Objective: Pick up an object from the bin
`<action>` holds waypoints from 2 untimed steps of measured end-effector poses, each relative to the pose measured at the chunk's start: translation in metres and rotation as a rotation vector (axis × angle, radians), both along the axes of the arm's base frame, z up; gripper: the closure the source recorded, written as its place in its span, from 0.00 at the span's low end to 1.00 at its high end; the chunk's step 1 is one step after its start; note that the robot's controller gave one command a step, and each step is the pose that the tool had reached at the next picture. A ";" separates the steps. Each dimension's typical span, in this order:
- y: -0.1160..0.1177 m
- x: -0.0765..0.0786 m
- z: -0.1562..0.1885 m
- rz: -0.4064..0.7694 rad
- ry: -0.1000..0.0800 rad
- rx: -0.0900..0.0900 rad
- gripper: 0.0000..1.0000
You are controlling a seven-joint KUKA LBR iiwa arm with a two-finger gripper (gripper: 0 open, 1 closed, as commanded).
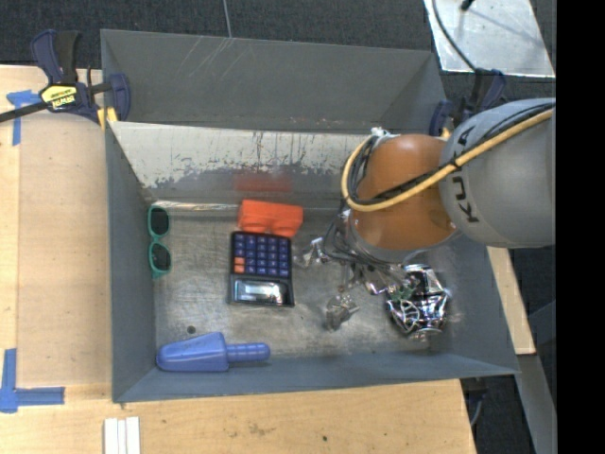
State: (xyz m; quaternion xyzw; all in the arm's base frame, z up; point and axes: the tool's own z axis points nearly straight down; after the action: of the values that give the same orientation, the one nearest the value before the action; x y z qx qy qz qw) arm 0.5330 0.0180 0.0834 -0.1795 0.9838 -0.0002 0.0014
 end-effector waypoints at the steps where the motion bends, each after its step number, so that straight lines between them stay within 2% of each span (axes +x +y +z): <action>1: 0.015 -0.017 -0.005 -0.093 -0.002 0.000 0.00; 2: 0.054 0.005 -0.005 0.153 0.000 -0.003 0.00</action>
Offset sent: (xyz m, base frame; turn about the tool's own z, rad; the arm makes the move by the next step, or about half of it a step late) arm 0.0193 0.0752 -0.0074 -0.1994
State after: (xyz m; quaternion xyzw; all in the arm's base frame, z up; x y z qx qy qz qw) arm 0.5381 0.0722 0.0780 -0.2541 0.9672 -0.0015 0.0013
